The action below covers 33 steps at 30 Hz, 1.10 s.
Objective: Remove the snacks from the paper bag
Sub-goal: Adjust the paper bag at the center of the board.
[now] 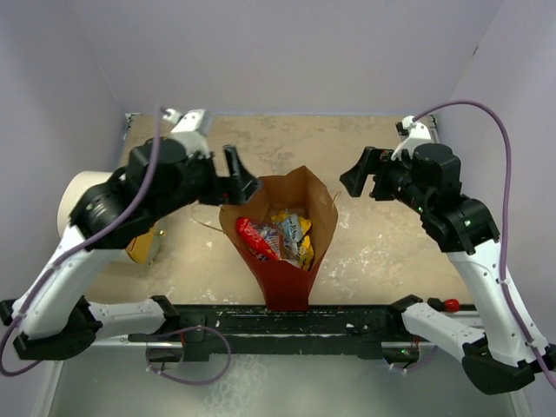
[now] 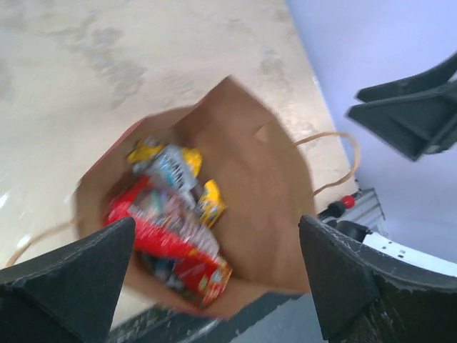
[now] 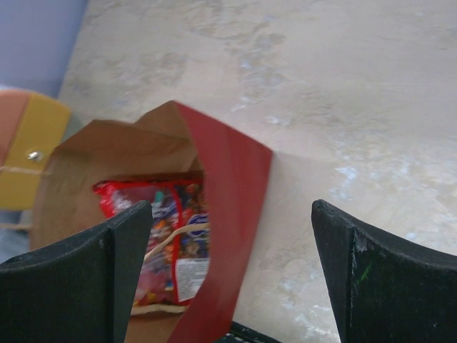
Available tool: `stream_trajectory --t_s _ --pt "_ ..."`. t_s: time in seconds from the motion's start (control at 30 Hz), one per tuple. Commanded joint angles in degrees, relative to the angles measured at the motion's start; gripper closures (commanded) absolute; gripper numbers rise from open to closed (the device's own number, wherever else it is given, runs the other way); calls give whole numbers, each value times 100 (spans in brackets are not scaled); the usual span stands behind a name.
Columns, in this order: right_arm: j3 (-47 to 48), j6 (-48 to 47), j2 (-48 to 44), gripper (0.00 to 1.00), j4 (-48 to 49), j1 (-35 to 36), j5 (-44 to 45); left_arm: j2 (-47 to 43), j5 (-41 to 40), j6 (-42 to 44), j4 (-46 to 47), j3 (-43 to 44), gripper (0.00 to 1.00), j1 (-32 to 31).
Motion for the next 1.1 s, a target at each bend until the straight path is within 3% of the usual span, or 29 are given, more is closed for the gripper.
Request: stream_trajectory --t_s 0.0,0.17,0.3,0.43,0.6,0.87,0.97,1.07 --pt "-6 282 -241 6 596 31 -1369 -432 -1320 -1116 -1982 68 1 15" --pt "-325 252 -444 6 828 31 -1812 -1195 -1832 -2060 -2542 -414 1 15" --pt "-406 28 -404 6 495 29 -2085 -1581 -1826 -2346 -2168 -1207 1 15" --pt "-494 -683 -265 10 231 31 -2633 -1365 -1716 -2374 -1846 -1688 1 17" --pt "-799 -746 -270 15 502 147 -3118 -849 -1835 -2271 -1527 -1739 1 15" --pt "-681 -850 362 46 579 312 -3141 -612 -2012 -2037 -649 -1918 34 75" --pt "-525 -776 526 62 645 312 -3038 -666 -2355 -2042 -530 -2001 61 90" --pt "-387 -636 569 87 873 308 -2900 -762 -2555 -1882 -93 -2076 84 111"
